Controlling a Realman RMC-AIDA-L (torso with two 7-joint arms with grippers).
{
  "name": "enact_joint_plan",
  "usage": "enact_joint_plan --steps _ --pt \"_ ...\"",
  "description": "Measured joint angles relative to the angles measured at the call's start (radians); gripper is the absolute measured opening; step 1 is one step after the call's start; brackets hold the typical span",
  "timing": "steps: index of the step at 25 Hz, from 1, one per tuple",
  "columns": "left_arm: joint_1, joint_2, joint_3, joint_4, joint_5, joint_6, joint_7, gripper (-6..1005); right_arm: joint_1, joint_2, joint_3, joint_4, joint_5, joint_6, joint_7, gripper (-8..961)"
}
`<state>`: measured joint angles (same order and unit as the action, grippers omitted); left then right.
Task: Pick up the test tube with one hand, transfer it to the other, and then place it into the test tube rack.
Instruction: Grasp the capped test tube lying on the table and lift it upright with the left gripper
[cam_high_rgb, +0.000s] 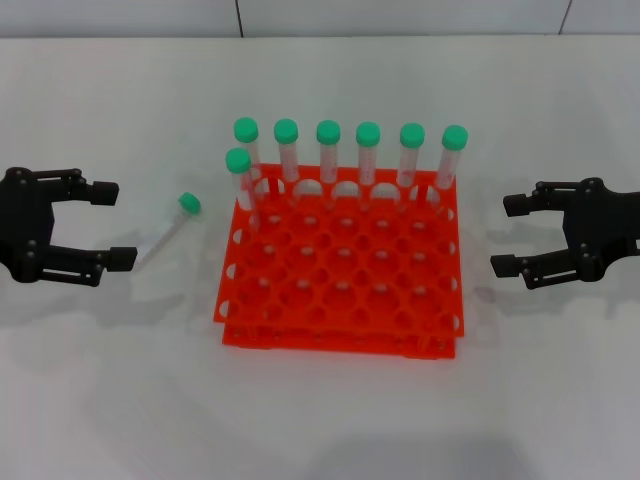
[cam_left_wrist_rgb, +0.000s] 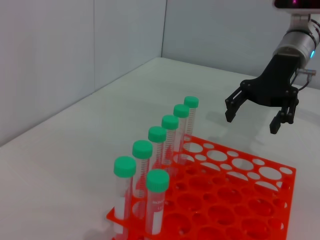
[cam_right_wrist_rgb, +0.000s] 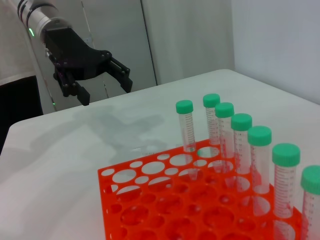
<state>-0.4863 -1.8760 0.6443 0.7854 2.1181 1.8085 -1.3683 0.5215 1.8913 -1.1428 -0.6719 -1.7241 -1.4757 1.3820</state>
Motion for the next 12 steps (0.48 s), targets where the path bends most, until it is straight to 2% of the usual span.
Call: enact_joint_plan --steps 12 --pt "0.000 -0.002 0.000 0.000 -0.001 -0.006 0.000 859 0.000 0.000 0.000 0.000 -0.001 0.000 0.000 869"
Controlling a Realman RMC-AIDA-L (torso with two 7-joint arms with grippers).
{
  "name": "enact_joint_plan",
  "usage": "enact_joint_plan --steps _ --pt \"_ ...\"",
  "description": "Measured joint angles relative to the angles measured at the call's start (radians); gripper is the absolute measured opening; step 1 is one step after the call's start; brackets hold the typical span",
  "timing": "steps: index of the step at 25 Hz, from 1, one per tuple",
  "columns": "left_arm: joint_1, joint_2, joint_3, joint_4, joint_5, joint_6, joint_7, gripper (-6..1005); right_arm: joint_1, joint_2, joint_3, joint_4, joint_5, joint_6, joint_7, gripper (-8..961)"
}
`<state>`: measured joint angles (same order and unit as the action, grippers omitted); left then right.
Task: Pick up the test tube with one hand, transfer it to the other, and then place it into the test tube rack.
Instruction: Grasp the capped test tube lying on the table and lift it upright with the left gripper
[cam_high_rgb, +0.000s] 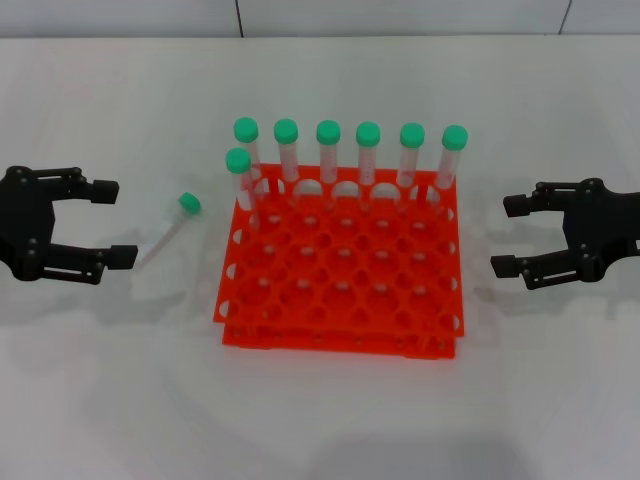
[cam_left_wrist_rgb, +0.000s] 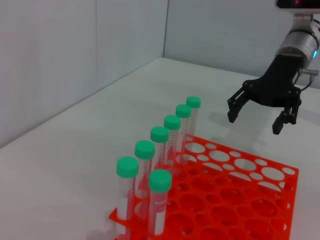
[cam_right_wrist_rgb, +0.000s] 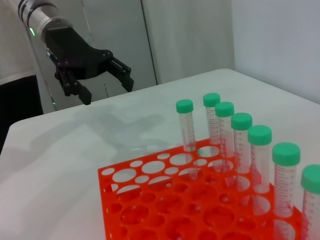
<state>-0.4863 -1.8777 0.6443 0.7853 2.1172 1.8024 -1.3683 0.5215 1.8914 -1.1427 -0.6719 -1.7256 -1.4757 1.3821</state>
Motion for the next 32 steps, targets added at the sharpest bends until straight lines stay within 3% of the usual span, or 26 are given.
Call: enact_joint_plan --steps 12,17,26,32 --pt "-0.009 -0.001 -0.005 0.000 -0.003 -0.005 -0.010 845 0.000 0.000 0.000 0.000 0.000 0.000 -0.003 869" --pt "-0.016 0.000 -0.005 0.065 0.002 0.001 -0.146 839 0.007 0.000 0.001 0.000 0.000 0.000 -0.006 869" --pt "-0.076 0.009 0.002 0.256 0.150 0.090 -0.480 829 0.011 -0.003 0.002 -0.009 0.000 0.013 -0.010 868" --pt "-0.156 0.016 0.002 0.275 0.350 0.089 -0.620 823 0.016 0.001 0.002 -0.013 0.000 0.022 -0.012 869"
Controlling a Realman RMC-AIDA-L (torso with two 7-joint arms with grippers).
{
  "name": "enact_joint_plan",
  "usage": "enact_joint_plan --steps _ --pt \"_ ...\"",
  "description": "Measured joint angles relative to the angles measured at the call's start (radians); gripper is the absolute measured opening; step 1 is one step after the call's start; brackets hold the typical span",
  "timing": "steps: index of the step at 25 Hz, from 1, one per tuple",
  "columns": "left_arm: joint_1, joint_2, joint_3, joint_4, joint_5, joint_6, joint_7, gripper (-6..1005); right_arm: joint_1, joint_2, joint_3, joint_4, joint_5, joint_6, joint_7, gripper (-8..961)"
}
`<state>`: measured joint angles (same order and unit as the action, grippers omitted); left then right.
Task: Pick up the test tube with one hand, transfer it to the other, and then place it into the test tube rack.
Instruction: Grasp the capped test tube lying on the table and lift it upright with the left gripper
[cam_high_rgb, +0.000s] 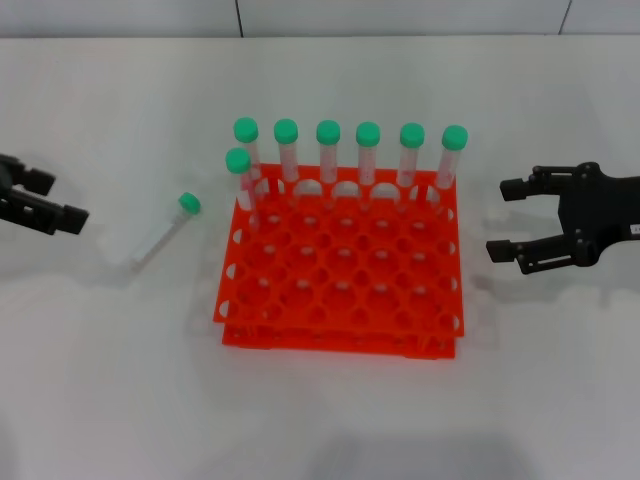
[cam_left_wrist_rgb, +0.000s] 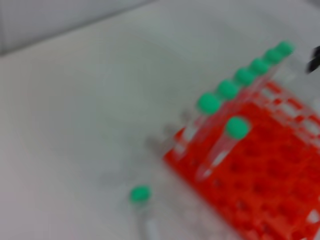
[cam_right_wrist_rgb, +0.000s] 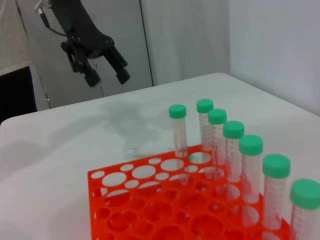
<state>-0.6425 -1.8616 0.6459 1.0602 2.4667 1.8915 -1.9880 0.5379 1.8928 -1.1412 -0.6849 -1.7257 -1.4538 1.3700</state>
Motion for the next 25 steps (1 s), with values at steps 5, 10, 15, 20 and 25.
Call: enact_joint_plan --steps 5,10,15,20,25 --pt "-0.059 -0.014 0.000 -0.008 0.173 -0.035 -0.089 817 0.007 0.008 0.000 -0.001 0.000 0.002 0.000 869" --pt "-0.104 -0.043 0.048 -0.052 0.273 -0.092 -0.129 811 0.008 0.013 0.000 -0.002 0.000 0.004 0.000 869" --pt "-0.111 -0.071 0.159 -0.078 0.301 -0.167 -0.204 806 0.008 0.018 -0.002 -0.002 0.000 0.006 0.000 868" --pt "-0.118 -0.091 0.237 -0.124 0.301 -0.233 -0.261 800 0.009 0.025 -0.004 -0.002 0.000 0.017 0.000 868" --pt "-0.118 -0.113 0.286 -0.143 0.308 -0.266 -0.300 794 0.011 0.032 -0.008 -0.002 0.000 0.030 -0.001 868"
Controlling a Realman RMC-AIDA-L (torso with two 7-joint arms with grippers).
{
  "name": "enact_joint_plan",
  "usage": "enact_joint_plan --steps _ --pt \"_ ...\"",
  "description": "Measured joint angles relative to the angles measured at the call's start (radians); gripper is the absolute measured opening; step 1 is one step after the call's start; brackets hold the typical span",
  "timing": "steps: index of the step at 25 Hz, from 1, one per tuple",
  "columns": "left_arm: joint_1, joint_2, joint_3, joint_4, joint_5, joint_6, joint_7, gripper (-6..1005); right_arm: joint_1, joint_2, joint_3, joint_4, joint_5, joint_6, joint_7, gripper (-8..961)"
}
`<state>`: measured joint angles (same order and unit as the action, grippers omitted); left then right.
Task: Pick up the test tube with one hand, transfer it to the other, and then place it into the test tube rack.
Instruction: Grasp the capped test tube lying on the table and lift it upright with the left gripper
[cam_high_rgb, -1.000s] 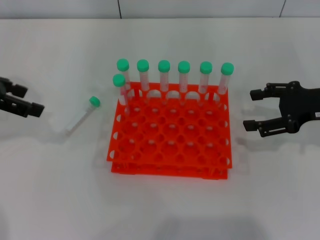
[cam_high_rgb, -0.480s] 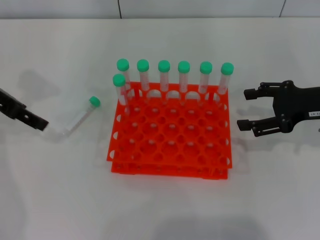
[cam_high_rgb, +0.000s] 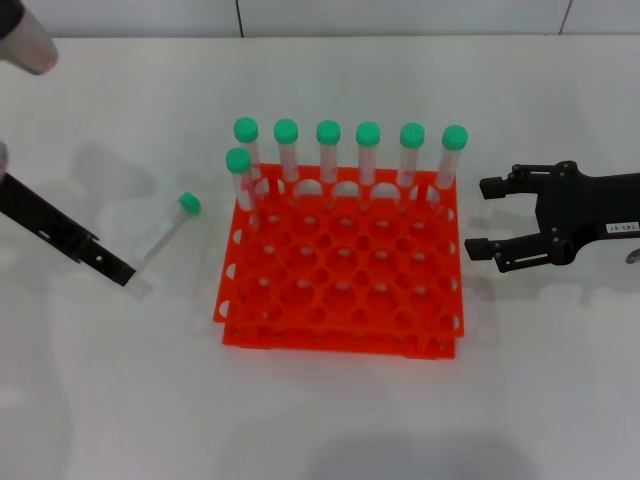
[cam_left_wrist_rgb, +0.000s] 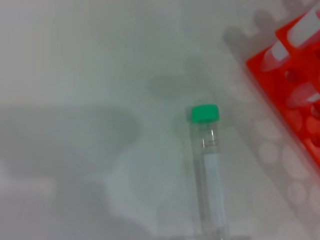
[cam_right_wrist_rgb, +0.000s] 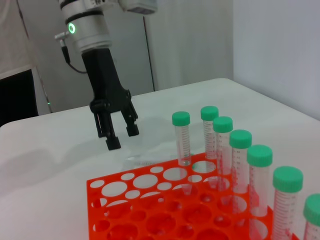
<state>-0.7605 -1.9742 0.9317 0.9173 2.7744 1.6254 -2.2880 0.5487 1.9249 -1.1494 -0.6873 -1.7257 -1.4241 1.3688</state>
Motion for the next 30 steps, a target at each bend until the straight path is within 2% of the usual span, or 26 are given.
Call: enact_joint_plan --steps 11,20,30 --pt "-0.002 -0.025 0.052 -0.043 0.032 -0.087 -0.056 782 0.000 0.010 0.001 0.000 -0.009 0.004 -0.001 869" --pt "-0.004 -0.033 0.053 -0.043 0.040 -0.104 -0.067 772 0.001 0.011 -0.002 0.000 -0.009 0.010 -0.001 869" --pt "-0.025 -0.037 0.053 -0.071 0.045 -0.124 -0.077 555 0.000 0.012 -0.003 0.000 -0.009 0.007 -0.001 868"
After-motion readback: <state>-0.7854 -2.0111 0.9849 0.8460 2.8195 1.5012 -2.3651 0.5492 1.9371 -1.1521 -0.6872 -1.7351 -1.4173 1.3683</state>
